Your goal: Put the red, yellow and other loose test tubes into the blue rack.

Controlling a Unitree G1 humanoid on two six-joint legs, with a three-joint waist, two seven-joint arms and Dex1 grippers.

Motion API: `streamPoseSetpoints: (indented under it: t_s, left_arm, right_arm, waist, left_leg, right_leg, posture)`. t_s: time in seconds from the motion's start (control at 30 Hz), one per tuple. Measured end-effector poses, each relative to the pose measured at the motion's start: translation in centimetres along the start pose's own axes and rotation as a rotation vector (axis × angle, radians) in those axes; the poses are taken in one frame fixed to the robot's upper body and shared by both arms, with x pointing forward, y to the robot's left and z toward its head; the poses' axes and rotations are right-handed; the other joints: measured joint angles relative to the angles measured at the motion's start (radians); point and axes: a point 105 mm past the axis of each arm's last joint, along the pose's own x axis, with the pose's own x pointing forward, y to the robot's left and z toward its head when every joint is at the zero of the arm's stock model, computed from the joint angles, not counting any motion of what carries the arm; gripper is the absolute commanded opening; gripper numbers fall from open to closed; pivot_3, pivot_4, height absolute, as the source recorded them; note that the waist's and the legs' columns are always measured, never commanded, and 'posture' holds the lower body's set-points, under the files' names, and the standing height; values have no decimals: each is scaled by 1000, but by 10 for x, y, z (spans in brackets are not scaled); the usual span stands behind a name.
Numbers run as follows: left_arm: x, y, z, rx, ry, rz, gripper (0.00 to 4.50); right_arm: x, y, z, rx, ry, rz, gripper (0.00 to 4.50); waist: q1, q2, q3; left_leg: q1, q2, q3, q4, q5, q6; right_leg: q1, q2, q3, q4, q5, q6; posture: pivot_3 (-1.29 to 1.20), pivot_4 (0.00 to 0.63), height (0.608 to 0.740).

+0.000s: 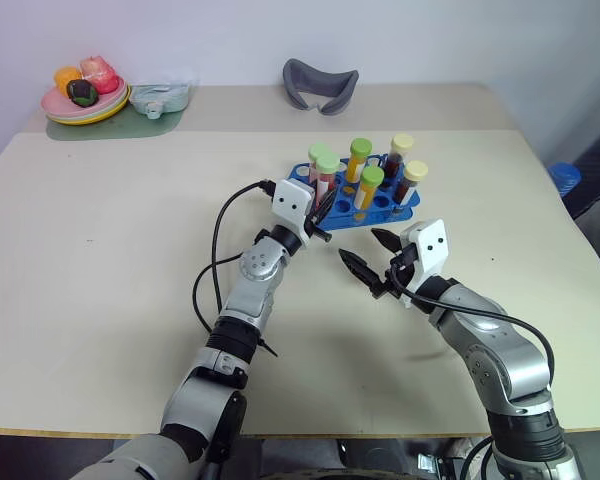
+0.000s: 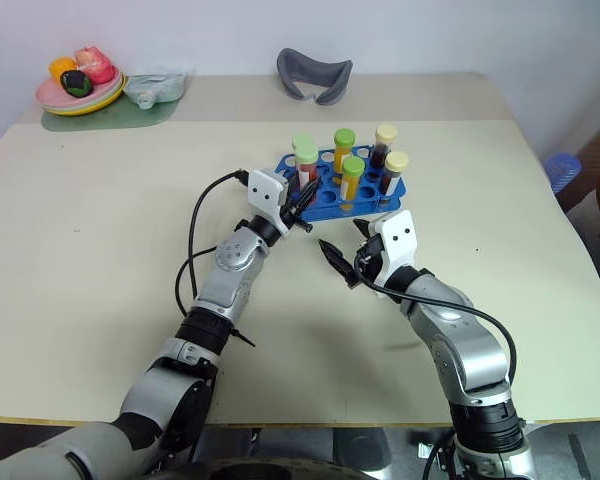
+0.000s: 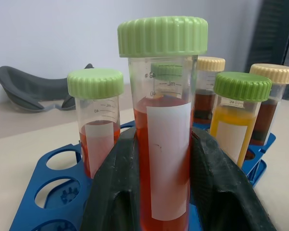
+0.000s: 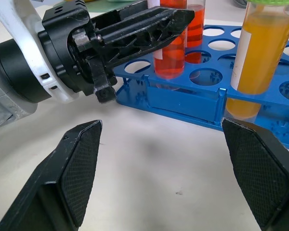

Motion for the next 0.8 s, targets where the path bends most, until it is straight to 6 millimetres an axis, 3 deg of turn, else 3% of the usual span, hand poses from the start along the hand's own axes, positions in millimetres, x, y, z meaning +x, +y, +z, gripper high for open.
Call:
streamPoseSetpoints:
  t_s: [0.1, 0.2, 0.33, 0.47, 0.63, 0.8]
  left_arm:
    - [-1, 1, 3, -1, -5, -11, 4281]
    - [-8, 6, 14, 0, -39, -24, 4281]
    - [-40, 27, 25, -6, -28, -33, 4281]
    - [-89, 64, 38, 40, 53, -15, 4281]
    - [-160, 107, 34, 79, 267, 53, 4281]
    - [-211, 139, 42, 111, 392, 156, 4281]
  right_arm:
    - [0, 0, 0, -1, 0, 1, 4065]
    - [-1, -2, 2, -12, 1, -1, 4065]
    - [-13, -23, 15, -79, 4, -28, 4065]
    - [-41, -50, 25, -151, 56, -42, 4065]
    - [-70, -71, 23, -169, 119, -42, 4065]
    - [-84, -93, 16, -148, 154, -66, 4065]
  waist:
    - [-1, 0, 0]
    - [-3, 0, 0]
    - [-2, 0, 0]
    - [-3, 1, 0]
    - [-3, 0, 0]
    - [-2, 0, 1]
  left_leg:
    - [0, 0, 0, 0, 0, 0]
    - [0, 0, 0, 0, 0, 0]
    - [0, 0, 0, -1, 0, 0]
    - [1, 1, 0, -1, 0, 1]
    - [2, 1, 0, -1, -1, 1]
    - [3, 1, 1, -2, -1, 1]
  right_leg:
    - [0, 0, 0, 0, 0, 0]
    - [0, 0, 0, 0, 0, 0]
    - [0, 0, 0, 0, 0, 0]
    - [1, 0, 0, 0, 0, 0]
    - [3, 0, 0, -1, 0, 0]
    - [4, 0, 0, -2, 0, 0]
  posture:
    - [0, 150, 740]
    - [0, 150, 740]
    - [0, 150, 740]
    - [0, 150, 740]
    - [0, 150, 740]
    - [0, 150, 740]
